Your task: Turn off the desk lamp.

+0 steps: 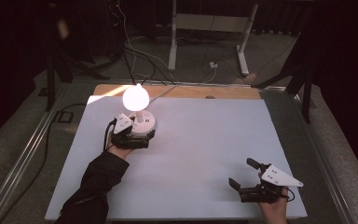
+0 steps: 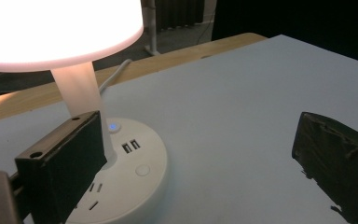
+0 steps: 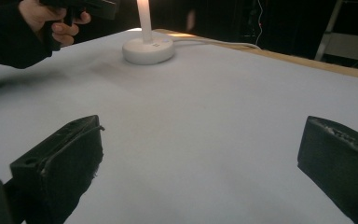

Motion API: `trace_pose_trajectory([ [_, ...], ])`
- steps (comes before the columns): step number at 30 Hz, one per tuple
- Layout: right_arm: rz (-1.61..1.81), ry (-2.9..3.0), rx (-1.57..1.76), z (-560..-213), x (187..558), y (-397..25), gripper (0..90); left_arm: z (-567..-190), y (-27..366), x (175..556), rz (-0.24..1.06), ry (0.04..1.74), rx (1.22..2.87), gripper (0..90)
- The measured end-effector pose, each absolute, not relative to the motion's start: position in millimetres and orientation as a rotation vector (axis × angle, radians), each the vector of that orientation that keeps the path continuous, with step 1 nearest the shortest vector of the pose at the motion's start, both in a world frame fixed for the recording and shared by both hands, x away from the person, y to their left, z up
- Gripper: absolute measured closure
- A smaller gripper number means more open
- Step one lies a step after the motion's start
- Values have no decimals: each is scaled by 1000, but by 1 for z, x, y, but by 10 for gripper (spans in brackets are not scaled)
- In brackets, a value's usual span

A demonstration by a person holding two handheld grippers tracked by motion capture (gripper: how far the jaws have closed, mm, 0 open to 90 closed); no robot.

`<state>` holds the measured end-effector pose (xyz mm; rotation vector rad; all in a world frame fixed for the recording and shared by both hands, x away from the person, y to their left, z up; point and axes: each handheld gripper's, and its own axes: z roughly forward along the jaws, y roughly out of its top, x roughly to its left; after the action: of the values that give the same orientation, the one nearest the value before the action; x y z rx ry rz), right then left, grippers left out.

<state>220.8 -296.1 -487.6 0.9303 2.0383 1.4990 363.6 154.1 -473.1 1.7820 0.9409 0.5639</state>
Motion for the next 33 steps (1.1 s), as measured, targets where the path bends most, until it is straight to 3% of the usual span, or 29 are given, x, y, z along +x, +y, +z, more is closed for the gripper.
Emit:
trace_pose_trajectory([
  [4, 1501, 2039, 930, -488, 221, -296, 0, -475, 154, 371, 544, 955, 1792, 86],
  [12, 1505, 2044, 933, -488, 221, -296, 0, -480, 152, 379, 573, 979, 1776, 265],
  [13, 1505, 2044, 927, -488, 221, -296, 0, -481, 152, 379, 589, 985, 1760, 349],
  [15, 1508, 2044, 928, -488, 221, -296, 0, -481, 152, 380, 597, 986, 1761, 381],
  [16, 1510, 2043, 930, -488, 221, -296, 0, -482, 152, 381, 604, 987, 1763, 450],
  [20, 1513, 2041, 929, -487, 221, -297, 0, -486, 153, 385, 610, 996, 1782, 582],
  [27, 1514, 2044, 931, -488, 221, -297, 0, -495, 161, 393, 587, 1033, 1780, 733],
  [28, 1515, 2045, 929, -488, 221, -297, 0, -497, 161, 395, 589, 1021, 1799, 787],
  [33, 1513, 2045, 931, -488, 221, -296, 0, -500, 162, 399, 584, 1024, 1821, 854],
])
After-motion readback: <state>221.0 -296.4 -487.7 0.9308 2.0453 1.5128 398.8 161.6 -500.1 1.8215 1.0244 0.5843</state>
